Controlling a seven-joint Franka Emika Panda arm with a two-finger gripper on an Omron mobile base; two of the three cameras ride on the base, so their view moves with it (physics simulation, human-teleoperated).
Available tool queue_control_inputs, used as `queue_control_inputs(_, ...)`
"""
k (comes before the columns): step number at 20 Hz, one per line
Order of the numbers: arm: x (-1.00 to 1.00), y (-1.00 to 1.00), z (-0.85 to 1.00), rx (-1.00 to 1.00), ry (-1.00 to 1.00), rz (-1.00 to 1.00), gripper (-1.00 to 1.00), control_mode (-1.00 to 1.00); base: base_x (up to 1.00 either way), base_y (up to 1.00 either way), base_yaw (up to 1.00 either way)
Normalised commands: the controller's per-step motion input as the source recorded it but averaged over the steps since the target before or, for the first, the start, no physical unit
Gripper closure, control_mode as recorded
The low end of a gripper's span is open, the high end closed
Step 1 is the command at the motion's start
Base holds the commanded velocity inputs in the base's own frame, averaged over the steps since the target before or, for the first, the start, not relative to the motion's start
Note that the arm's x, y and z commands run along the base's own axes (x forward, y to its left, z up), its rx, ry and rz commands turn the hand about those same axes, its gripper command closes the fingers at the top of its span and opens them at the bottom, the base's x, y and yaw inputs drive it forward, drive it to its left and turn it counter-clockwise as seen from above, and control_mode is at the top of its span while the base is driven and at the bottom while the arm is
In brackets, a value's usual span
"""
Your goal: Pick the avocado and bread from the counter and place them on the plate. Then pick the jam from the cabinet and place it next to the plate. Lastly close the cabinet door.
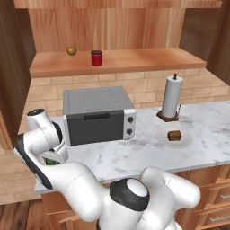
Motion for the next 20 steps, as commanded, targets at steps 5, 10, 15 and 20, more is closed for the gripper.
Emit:
queue_control_inputs(5, -0.5, -1.0, 0.01, 0.0, -0.02, -0.11, 1.0, -1.0, 0.0, 0.0, 0.0)
queue_control_inputs(10, -0.49, -1.0, 0.17, 0.0, -0.01, -0.13, 1.0, -1.0, 0.0, 0.0, 0.0)
queue_control_inputs(15, -0.37, -0.91, 0.49, 0.0, 0.0, -0.15, 1.0, -1.0, 0.0, 0.0, 0.0)
queue_control_inputs(20, -0.23, -0.79, 0.57, 0.0, 0.0, -0.16, 1.0, -1.0, 0.0, 0.0, 0.0)
